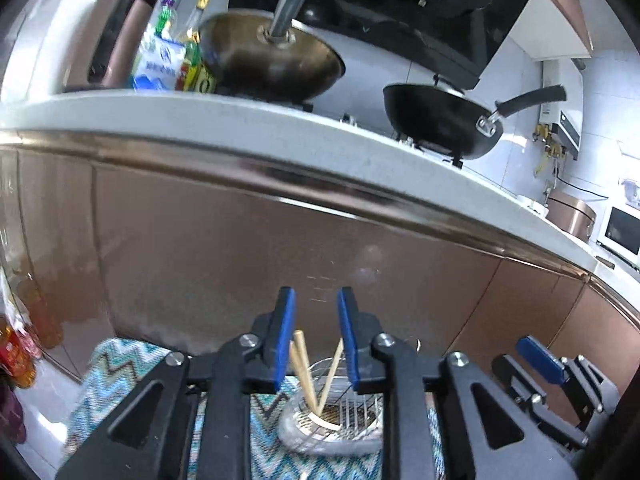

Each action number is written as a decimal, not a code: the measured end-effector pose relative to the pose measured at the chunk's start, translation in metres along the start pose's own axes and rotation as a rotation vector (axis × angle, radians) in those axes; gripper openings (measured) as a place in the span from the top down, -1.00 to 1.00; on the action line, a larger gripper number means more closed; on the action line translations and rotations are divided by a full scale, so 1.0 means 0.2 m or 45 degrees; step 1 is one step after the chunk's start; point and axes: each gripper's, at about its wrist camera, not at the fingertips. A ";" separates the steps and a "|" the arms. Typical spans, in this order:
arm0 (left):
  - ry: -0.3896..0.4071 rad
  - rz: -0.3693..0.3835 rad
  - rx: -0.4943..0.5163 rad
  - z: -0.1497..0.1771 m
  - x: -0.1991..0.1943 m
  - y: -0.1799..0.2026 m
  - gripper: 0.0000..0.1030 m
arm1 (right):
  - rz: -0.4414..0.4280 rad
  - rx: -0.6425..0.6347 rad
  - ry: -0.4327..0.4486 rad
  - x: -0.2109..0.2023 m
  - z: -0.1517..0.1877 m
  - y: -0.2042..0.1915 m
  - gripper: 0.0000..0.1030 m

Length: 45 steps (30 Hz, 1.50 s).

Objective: Organize utensils
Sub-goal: 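Lower the spoon into the clear holder with the right tool while the left tool drops its chopstick in, then open both tools and reach them toward the chopsticks on the cloth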

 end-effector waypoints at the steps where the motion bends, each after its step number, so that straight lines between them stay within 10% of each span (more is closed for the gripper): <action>1: 0.000 -0.012 0.008 0.00 -0.04 -0.01 0.46 | -0.007 -0.001 0.002 -0.03 0.00 0.00 0.36; 29: -0.084 -0.148 0.067 0.33 -1.37 -0.48 0.41 | -0.250 0.075 -0.029 -1.07 0.06 -0.11 0.35; 45: -0.424 -0.071 -0.006 0.47 -1.09 -0.58 0.41 | -0.441 0.127 -0.273 -0.83 0.12 -0.25 0.35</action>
Point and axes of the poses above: each gripper's, at about its wrist camera, not at the fingertips, and x roughly the way its jaws point, y to its right, z to its underside, and after that the axes turned 8 degrees about -y, right-handed
